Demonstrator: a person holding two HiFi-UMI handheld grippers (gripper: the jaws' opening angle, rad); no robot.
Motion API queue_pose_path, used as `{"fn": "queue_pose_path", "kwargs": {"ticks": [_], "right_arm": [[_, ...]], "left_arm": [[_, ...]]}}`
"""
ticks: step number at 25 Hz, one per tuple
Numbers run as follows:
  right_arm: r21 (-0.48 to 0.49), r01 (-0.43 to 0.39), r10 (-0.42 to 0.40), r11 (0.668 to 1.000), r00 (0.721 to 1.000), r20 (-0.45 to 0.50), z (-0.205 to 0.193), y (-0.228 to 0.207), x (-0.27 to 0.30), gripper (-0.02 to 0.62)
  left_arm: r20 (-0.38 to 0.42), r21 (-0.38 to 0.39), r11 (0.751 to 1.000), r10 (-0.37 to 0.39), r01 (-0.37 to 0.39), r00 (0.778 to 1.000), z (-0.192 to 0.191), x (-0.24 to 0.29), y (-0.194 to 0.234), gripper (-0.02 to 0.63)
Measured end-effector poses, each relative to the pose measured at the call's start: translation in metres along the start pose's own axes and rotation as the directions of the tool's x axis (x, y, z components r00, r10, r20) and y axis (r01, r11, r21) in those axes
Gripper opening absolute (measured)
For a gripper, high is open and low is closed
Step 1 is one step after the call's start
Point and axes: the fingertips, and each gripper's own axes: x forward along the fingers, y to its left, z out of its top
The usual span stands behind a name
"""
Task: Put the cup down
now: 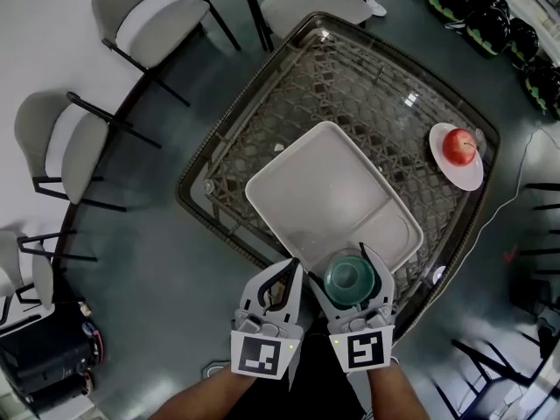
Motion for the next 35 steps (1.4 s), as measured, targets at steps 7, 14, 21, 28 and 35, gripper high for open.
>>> {"fn": "queue_pose_path", "kwargs": {"ticks": [7,14,21,28,35], "right_arm": [[0.002,0.000,0.000,1.000,1.000,-0.005,-0.001,0.001,-0.001,0.383],[0.001,-0.007,0.007,1.000,1.000,-0.019,-0.004,0.001,-0.002,0.413],[0.023,-0.011,0.011,1.000,1.000,-0.002,-0.001,0.000,-0.008,0.439],[0.035,-0.012,0.012,0.999,1.000,-0.009,-0.003,0.001,-0.018,0.451],[0.038,-0.021,0.022,0.999,1.000,-0.016,0.001,0.000,-0.032,0.452]], "left_arm": [[0.000,-0.013,1.000,0.005,-0.005,1.000,-0.001,-0.001,0.001,0.006],[-0.002,-0.019,1.000,0.004,-0.004,1.000,-0.002,0.000,0.001,0.006],[0.003,-0.024,1.000,0.005,-0.005,1.000,0.003,-0.001,-0.003,0.006],[0.005,-0.030,0.999,0.016,-0.016,1.000,0.009,-0.005,-0.005,0.006],[0.007,-0.051,0.998,0.028,-0.027,1.000,0.020,-0.012,-0.011,0.006]]}}
